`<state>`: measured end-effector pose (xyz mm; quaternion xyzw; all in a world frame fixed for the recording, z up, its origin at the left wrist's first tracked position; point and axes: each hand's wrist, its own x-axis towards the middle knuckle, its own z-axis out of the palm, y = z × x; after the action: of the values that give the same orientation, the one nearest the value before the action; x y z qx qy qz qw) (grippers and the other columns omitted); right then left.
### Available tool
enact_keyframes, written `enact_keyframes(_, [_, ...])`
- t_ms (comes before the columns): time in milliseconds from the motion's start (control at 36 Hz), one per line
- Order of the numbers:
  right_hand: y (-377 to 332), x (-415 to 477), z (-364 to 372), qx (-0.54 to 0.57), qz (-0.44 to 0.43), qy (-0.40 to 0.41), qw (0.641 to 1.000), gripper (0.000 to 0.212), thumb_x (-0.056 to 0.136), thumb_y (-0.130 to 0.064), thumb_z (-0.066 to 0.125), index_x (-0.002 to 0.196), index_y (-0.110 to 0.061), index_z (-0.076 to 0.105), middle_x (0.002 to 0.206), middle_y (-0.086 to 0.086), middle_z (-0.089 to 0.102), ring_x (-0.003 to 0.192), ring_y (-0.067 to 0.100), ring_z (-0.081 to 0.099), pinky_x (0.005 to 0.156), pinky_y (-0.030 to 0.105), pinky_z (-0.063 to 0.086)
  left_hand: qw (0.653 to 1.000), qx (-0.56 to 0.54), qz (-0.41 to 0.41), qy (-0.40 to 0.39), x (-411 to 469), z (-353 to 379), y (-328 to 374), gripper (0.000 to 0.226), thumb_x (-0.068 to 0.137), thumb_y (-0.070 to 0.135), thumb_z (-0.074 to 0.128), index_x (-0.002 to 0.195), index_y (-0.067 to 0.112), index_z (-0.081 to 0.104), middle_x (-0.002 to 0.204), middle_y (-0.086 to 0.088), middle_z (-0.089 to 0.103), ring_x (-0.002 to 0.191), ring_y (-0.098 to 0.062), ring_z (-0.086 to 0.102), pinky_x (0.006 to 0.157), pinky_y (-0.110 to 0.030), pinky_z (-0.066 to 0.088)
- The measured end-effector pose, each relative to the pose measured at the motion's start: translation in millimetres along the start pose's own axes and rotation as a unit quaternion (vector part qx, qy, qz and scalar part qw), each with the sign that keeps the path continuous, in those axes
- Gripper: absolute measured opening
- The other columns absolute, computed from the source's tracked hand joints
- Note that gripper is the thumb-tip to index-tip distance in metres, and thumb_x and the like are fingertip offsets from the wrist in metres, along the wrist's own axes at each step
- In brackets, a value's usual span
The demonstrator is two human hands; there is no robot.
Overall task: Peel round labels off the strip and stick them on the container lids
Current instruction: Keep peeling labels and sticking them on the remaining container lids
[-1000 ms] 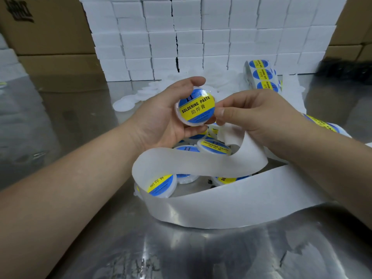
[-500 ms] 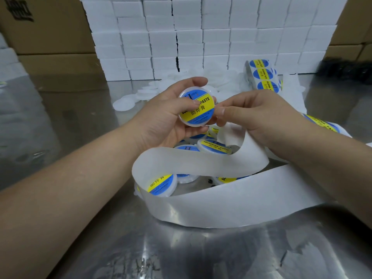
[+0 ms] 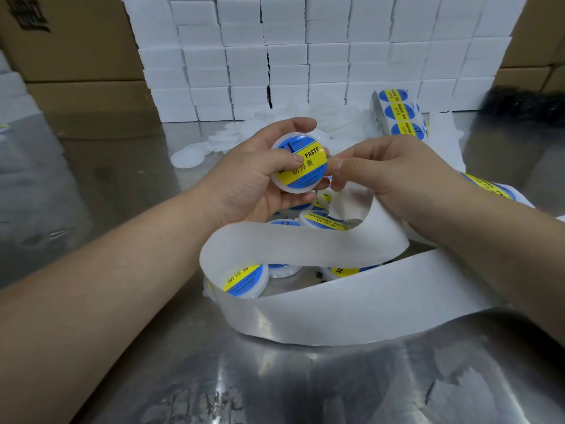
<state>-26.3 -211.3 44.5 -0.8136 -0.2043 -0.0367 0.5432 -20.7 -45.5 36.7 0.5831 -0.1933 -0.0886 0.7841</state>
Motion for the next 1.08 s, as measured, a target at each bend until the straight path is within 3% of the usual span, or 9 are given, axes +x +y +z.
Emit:
enact_keyframes(194, [-0.3, 0.0, -0.5, -0.012, 0.008, 0.007, 1.0, 0.026, 0.081, -0.03, 0.064, 0.055, -0.026, 0.069, 0.062, -0.014, 0.068, 0.058, -0.002, 0.056, 0.054, 0.009, 0.042, 1.0, 0.005, -0.002, -0.002, 0.0, -0.8, -0.1, 0.039, 0.09, -0.006, 0.036, 0.094, 0.027, 0.057, 0.081, 0.001, 0.07, 0.071, -0.022, 0.068, 0.064, -0.027, 0.054])
enact_keyframes(528, [0.3, -1.2, 0.7, -0.057, 0.015, 0.012, 0.998, 0.027, 0.08, -0.036, 0.062, 0.055, -0.031, 0.069, 0.059, -0.015, 0.064, 0.048, -0.004, 0.049, 0.046, 0.009, 0.034, 1.0, 0.023, -0.002, 0.01, -0.7, -0.7, -0.6, 0.043, 0.088, -0.009, 0.036, 0.094, 0.028, 0.058, 0.088, -0.002, 0.068, 0.073, -0.021, 0.068, 0.066, -0.03, 0.055])
enact_keyframes(639, [0.4, -1.0, 0.9, -0.07, 0.024, 0.009, 0.997, 0.023, 0.076, -0.04, 0.061, 0.058, -0.03, 0.069, 0.073, -0.007, 0.069, 0.054, -0.001, 0.05, 0.057, 0.022, 0.038, 0.999, 0.036, 0.005, 0.023, -1.1, 0.1, -1.3, 0.048, 0.086, -0.013, 0.034, 0.093, 0.027, 0.059, 0.086, -0.002, 0.069, 0.073, -0.022, 0.068, 0.07, -0.034, 0.055])
enact_keyframes(750, [0.3, -1.6, 1.0, -0.078, 0.03, 0.013, 0.996, 0.022, 0.075, -0.04, 0.061, 0.061, -0.026, 0.069, 0.058, -0.01, 0.061, 0.044, -0.001, 0.044, 0.053, 0.025, 0.034, 0.998, 0.054, 0.011, 0.038, -1.7, 1.4, -3.1, 0.05, 0.084, -0.015, 0.033, 0.091, 0.027, 0.06, 0.084, 0.0, 0.07, 0.072, -0.023, 0.068, 0.068, -0.034, 0.055])
enact_keyframes(833, [0.2, -1.6, 1.2, -0.083, 0.029, 0.014, 0.996, 0.021, 0.074, -0.041, 0.061, 0.063, -0.025, 0.069, 0.06, -0.008, 0.062, 0.048, 0.002, 0.045, 0.055, 0.025, 0.036, 0.996, 0.07, 0.01, 0.047, -1.9, 2.0, -3.5, 0.052, 0.083, -0.016, 0.032, 0.09, 0.028, 0.059, 0.087, 0.0, 0.069, 0.071, -0.023, 0.068, 0.067, -0.032, 0.056])
enact_keyframes(972, [0.3, -1.1, 0.1, -0.09, 0.028, 0.019, 0.995, 0.026, 0.079, -0.037, 0.061, 0.059, -0.021, 0.068, 0.051, -0.012, 0.057, 0.039, 0.0, 0.041, 0.046, 0.019, 0.031, 0.993, 0.096, 0.014, 0.061, -3.6, 4.0, -2.6, 0.058, 0.079, -0.02, 0.033, 0.089, 0.03, 0.059, 0.092, 0.0, 0.068, 0.073, -0.021, 0.069, 0.073, -0.036, 0.056])
enact_keyframes(1083, [0.3, -0.8, 0.4, -0.087, 0.017, 0.03, 0.996, 0.028, 0.082, -0.033, 0.061, 0.059, -0.018, 0.067, 0.04, -0.014, 0.05, 0.033, 0.0, 0.039, 0.034, 0.008, 0.025, 0.991, 0.115, 0.013, 0.064, -3.0, 5.2, -2.6, 0.057, 0.08, -0.021, 0.034, 0.092, 0.03, 0.056, 0.096, -0.002, 0.066, 0.07, -0.021, 0.069, 0.067, -0.032, 0.057])
